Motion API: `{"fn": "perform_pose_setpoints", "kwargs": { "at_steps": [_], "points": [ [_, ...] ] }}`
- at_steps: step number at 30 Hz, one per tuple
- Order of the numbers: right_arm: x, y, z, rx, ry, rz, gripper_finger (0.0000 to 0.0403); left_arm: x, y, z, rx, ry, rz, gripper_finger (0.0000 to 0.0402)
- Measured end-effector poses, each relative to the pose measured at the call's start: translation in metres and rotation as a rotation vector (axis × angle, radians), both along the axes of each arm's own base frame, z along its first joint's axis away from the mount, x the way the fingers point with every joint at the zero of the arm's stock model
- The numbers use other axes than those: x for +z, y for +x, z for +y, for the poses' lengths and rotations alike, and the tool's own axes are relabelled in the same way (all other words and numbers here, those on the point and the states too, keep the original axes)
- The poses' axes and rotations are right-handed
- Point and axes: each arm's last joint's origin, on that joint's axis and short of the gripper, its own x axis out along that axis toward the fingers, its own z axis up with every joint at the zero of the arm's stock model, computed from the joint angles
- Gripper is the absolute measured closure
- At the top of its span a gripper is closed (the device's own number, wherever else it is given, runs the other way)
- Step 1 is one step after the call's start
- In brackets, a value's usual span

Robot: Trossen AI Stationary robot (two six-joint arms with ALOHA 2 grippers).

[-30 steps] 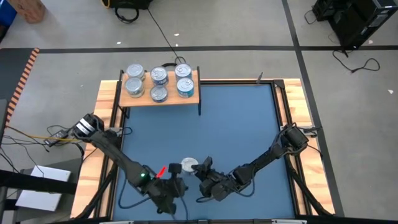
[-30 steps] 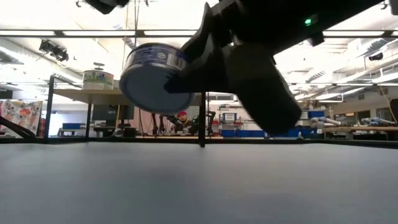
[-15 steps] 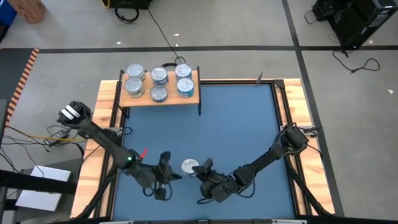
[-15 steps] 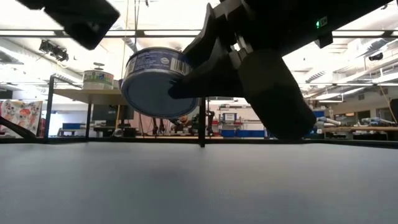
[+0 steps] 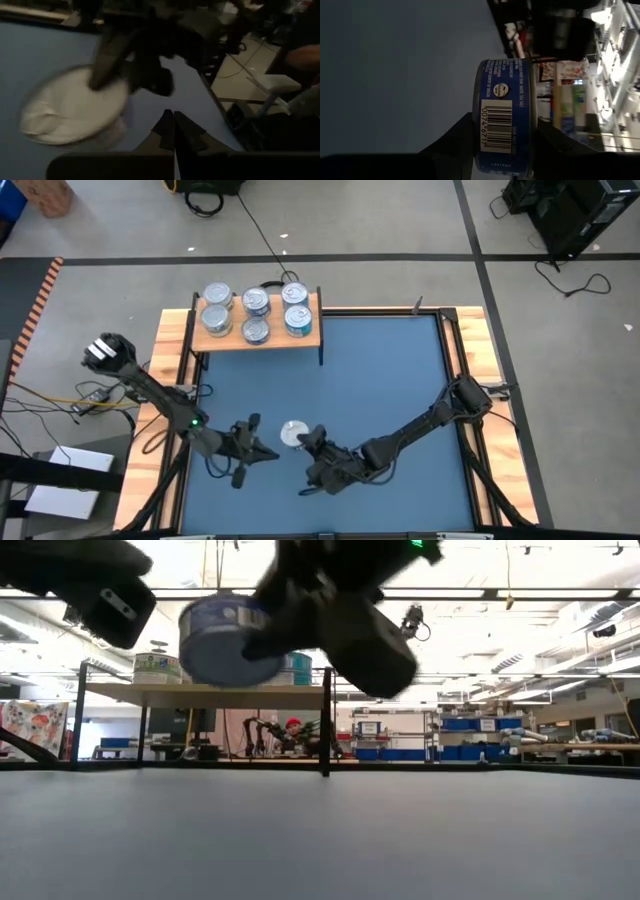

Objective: Stack canned seafood by type on shelf
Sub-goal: Stack the blue tuna can on top of the blue tuna can on the shelf

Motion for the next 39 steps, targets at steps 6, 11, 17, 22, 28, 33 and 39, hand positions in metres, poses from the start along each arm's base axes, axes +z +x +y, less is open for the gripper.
{"fn": "perform_pose_setpoints", "kwargs": {
  "at_steps": [6,11,17,22,28,33,39],
  "points": [
    [0.023,0.02,-0.026,-0.045,-0.1,0.042,0.0261,-0.005,-0.019,0.012,-0.027,0.013,-0.062,0.0401],
    [0.044,0.038,-0.056,-0.104,-0.163,0.048,0.0261,-0.002,-0.032,0.023,-0.042,0.063,-0.119,0.0401],
    [0.067,0.058,-0.103,-0.148,-0.188,0.043,0.0261,-0.006,-0.049,0.036,-0.056,0.043,-0.155,0.0401],
    [0.081,0.069,-0.138,-0.165,-0.244,0.022,0.0261,-0.006,-0.055,0.042,-0.057,0.059,-0.188,0.0401],
    [0.101,0.077,-0.163,-0.165,-0.273,-0.008,0.0261,-0.004,-0.055,0.043,-0.063,0.117,-0.21,0.0401],
    [0.126,0.081,-0.171,-0.187,-0.266,-0.076,0.0261,-0.004,-0.055,0.043,-0.063,0.136,-0.214,0.0401],
    [0.144,0.083,-0.17,-0.147,-0.274,-0.107,0.0261,-0.004,-0.055,0.043,-0.041,0.147,-0.214,0.0401]
  ]
}}
